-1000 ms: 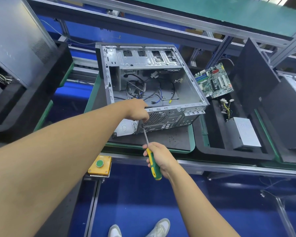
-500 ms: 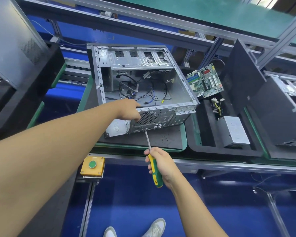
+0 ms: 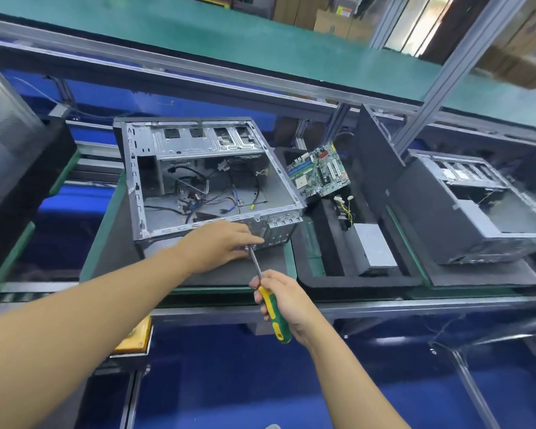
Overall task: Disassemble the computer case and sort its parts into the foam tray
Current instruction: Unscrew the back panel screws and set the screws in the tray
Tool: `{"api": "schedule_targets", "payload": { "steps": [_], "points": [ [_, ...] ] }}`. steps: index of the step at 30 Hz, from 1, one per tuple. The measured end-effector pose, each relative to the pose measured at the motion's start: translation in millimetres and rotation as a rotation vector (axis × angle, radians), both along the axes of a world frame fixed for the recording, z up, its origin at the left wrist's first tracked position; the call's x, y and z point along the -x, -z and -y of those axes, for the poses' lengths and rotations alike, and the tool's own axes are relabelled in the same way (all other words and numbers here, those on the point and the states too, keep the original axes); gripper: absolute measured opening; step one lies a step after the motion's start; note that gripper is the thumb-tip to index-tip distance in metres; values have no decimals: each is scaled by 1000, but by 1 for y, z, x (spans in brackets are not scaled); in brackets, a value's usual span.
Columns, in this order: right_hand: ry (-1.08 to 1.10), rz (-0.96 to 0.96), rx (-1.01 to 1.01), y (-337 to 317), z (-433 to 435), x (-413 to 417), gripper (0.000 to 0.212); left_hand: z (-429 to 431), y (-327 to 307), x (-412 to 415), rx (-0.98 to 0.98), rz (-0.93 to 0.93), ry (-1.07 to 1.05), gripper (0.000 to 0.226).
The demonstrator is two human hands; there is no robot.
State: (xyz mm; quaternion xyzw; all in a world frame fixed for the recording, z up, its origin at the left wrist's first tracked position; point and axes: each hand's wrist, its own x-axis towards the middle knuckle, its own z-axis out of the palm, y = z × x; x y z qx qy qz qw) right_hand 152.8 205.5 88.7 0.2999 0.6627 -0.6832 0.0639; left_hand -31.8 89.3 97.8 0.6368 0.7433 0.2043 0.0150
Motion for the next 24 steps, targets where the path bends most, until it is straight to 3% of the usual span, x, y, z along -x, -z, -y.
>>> {"api": "schedule_targets", "payload": {
  "steps": [4,8,11,14,20,22,24],
  "points": [
    [-26,11,-20,-5,-20,-8,29,-19,2,-6,-3,18,-7,31],
    [-51,32,-21,-3,-50,-13,29,-46,0,1,185,-78,-10,35],
    [-7,37,-1,-1,-85,-13,28,-79,-4,2,196,-80,-145,26],
    [83,35,13,-1,-128,-13,25,-126,-4,-15,144,100,-243,27],
    [266,96,-18,3,-221,-9,20,-236,23,-64,306,617,-368,27],
    [285,125,-11,6,-245,-9,19,-261,38,-70,389,712,-440,25],
    [284,139,-10,10,-265,-9,20,-277,47,-69,489,677,-497,27]
  ]
}}
